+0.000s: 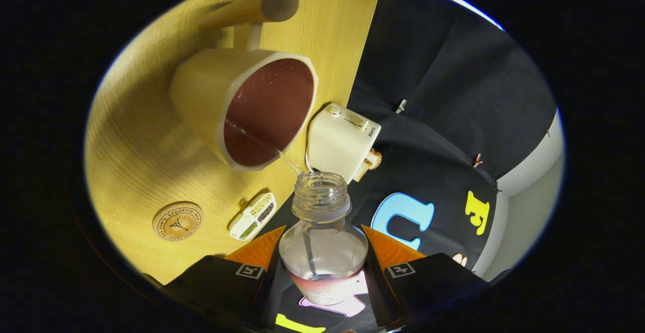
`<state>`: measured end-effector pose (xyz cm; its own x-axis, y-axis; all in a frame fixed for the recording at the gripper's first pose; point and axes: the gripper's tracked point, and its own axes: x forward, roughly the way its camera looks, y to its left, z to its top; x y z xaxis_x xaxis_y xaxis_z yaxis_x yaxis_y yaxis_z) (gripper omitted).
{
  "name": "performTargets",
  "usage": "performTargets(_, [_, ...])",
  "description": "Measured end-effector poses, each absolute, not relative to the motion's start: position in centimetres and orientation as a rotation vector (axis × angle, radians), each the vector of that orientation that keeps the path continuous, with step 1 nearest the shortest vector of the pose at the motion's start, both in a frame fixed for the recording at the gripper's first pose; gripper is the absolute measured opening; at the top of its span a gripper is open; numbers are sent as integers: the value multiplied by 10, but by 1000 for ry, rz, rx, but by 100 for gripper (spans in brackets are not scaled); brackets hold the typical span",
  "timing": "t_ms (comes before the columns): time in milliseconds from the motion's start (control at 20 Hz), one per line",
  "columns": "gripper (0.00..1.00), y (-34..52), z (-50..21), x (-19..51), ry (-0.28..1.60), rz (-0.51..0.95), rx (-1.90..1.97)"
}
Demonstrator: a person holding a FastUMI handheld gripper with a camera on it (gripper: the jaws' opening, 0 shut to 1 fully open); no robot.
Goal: Take the bottle from table, then pour the juice into the cup, finally place the bottle on the coaster
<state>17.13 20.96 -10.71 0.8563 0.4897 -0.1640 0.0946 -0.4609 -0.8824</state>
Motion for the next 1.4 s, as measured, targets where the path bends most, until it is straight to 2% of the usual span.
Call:
performTargets(700, [73, 213, -94, 160, -372, 434, -1956])
performTargets(1400, [73, 218, -69, 167, -207, 479, -1488])
